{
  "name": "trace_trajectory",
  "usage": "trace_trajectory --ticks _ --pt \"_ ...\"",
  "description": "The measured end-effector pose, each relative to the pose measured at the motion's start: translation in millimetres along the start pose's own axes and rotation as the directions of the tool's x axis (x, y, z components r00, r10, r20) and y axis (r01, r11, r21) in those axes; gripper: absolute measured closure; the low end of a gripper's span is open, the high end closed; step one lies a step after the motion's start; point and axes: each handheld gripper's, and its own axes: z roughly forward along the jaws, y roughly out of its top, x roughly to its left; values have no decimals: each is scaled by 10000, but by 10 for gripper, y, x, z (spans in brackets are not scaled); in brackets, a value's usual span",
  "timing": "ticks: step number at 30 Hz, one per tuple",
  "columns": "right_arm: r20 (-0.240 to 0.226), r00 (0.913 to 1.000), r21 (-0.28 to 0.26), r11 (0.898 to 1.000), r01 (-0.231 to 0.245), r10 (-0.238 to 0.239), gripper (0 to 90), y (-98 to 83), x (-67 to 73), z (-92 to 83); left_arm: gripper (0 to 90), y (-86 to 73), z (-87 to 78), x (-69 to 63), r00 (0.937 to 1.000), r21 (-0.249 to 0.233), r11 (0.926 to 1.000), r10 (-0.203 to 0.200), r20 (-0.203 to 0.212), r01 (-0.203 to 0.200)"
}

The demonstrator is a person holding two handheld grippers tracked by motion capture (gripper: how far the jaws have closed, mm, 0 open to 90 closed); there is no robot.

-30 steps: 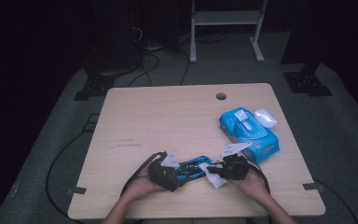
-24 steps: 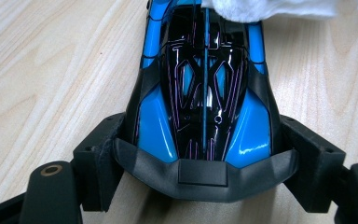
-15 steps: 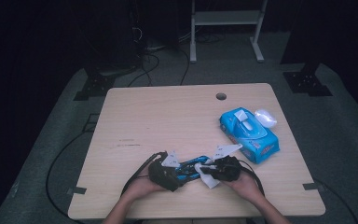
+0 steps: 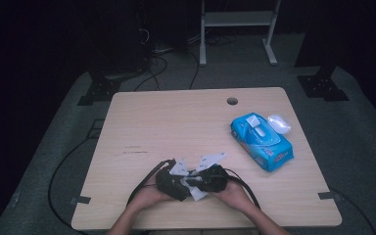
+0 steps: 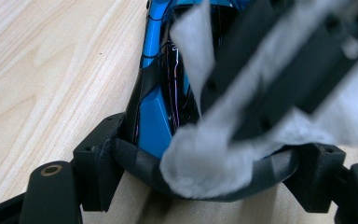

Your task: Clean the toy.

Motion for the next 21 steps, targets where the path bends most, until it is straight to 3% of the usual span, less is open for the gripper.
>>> trace_trajectory --ticks 4,7,14,16,19,21 --pt "371 9975 -250 9979 -596 605 820 -97 -154 -183 236 7 5 -2 10000 4 10000 -47 -4 47" --pt "366 9939 -394 9939 -1028 1043 820 -114 -226 -225 236 14 8 -4 10000 27 10000 -53 -37 53" --pt "-388 9932 -364 9931 -1115 1101 819 82 -155 57 236 12 11 -10 9999 -19 9999 -130 -11 130" --pt "-364 9940 -321 9941 -1040 1028 819 115 -164 105 236 7 4 -3 10000 10 10000 -59 13 59" --pt "350 9960 -202 9964 -819 825 819 110 -245 80 236 8 6 -5 10000 -6 10000 -52 -22 52" --pt "463 9912 -282 9920 -1227 1240 819 82 -328 34 236 11 8 -3 10000 -6 10000 -28 -38 28"
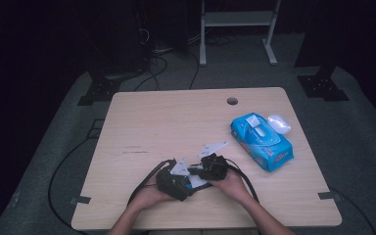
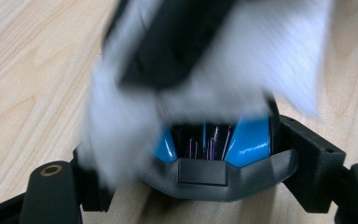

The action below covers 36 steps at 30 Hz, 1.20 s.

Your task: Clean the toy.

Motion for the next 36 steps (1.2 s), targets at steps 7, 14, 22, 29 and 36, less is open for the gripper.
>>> trace_trajectory --ticks 7,14,22,29,36 --pt "-1008 9946 -71 9996 -261 253 820 1 118 85 236 1 4 -4 10000 -11 10000 -84 39 84" --pt "-1774 9839 -64 9997 -243 228 820 -5 189 36 236 -4 10 1 9999 -93 9999 -98 79 98" --pt "-1628 9866 229 9996 183 -144 820 -14 223 54 235 -5 5 1 10000 -48 10000 -75 65 75" --pt "-543 9984 5 9999 165 -165 821 15 127 33 236 -11 1 2 9999 -65 9999 -77 64 78" --pt "780 9944 267 9972 697 -716 821 -96 -26 -219 236 -11 0 5 10000 -57 10000 -20 50 20"
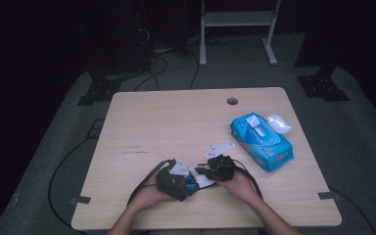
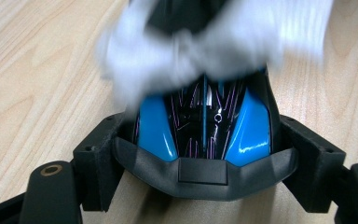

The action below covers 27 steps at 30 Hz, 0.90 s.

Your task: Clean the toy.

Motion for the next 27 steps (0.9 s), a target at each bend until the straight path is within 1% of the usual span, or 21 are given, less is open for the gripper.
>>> trace_trajectory --ticks 3,4,6,8,10,12,13,14,15,17,18,20,22,23,24,26,27 --pt "597 9980 211 9995 -237 224 822 -120 -161 -112 236 -2 -5 2 10000 44 10000 33 -3 -33" --pt "690 9964 259 9984 -502 484 821 -176 -215 -146 236 -3 -5 2 10000 38 10000 23 4 -23" --pt "761 9933 279 9956 -890 866 821 -295 -302 -202 236 -4 -4 4 10000 30 10000 17 12 -17" --pt "674 9905 134 9925 -1212 1200 821 -382 -347 -260 236 -4 -3 8 10000 27 10000 3 51 -4" --pt "717 9904 201 9926 -1199 1182 822 -422 -355 -307 236 -5 -1 9 10000 7 10000 -41 73 41" --pt "668 9891 137 9911 -1321 1309 822 -437 -327 -321 236 -5 1 11 9999 -15 10000 -57 85 57" --pt "574 9910 80 9926 -1212 1206 821 -432 -298 -315 236 -5 1 11 9999 -19 10000 -69 95 69" --pt "378 9925 67 9932 -1165 1161 822 -416 -248 -305 236 -6 1 11 9999 -16 10000 -69 94 69" --pt "272 9951 57 9955 -948 946 823 -397 -192 -285 235 -6 0 10 9999 -6 10000 -77 79 77" --pt "375 9985 103 9991 -413 409 822 -357 -102 -266 235 -10 -8 8 10000 34 10000 -43 53 42" --pt "354 9987 148 9992 -367 361 822 -349 -90 -268 235 -13 -12 7 10000 43 10000 -36 42 36" --pt "401 9984 272 9988 -409 398 821 -378 -133 -284 235 -14 -17 4 10000 68 10000 -6 9 6" --pt "792 9956 440 9976 -539 503 821 -449 -222 -325 235 -15 -16 7 10000 50 10000 -9 38 9" --pt "932 9934 454 9964 -719 674 821 -481 -263 -351 235 -14 -15 11 10000 57 10000 -3 57 2" --pt "1085 9913 512 9954 -807 748 821 -504 -288 -372 235 -13 -13 11 10000 58 10000 -2 63 2" --pt "1167 9903 497 9954 -822 759 818 -525 -307 -401 235 -10 -11 11 10000 57 10000 -8 60 8" --pt "1164 9898 447 9951 -882 825 797 -521 -303 -412 235 -10 -10 11 10000 52 10000 -21 61 20"
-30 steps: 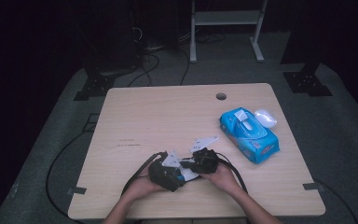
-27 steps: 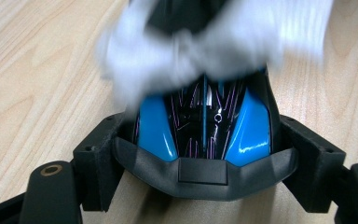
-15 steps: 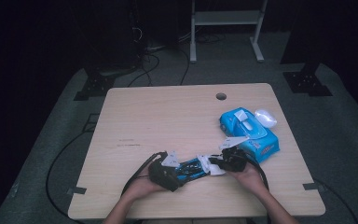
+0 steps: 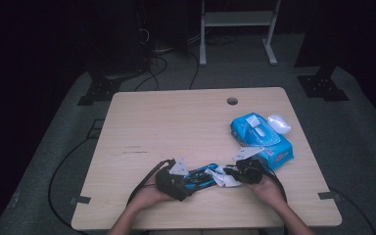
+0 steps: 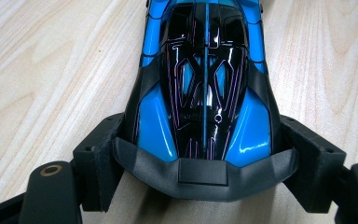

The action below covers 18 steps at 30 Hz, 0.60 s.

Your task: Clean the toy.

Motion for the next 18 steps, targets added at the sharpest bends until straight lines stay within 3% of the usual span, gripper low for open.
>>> trace_trajectory --ticks 5,11,15,18 --pt "-16 10000 -370 9993 -44 43 734 45 31 -50 235 0 0 0 10000 10 10000 1 -7 -1" --pt "-545 9985 -604 9981 -123 90 656 40 140 -82 235 3 3 -3 10000 -7 10000 -18 -23 18" --pt "-826 9957 -680 9970 357 -413 605 65 256 -46 235 4 4 -4 10000 0 10000 -12 -25 12" --pt "-752 9926 -455 9947 922 -954 619 76 347 26 235 4 4 -3 10000 -4 10000 -12 -22 12"
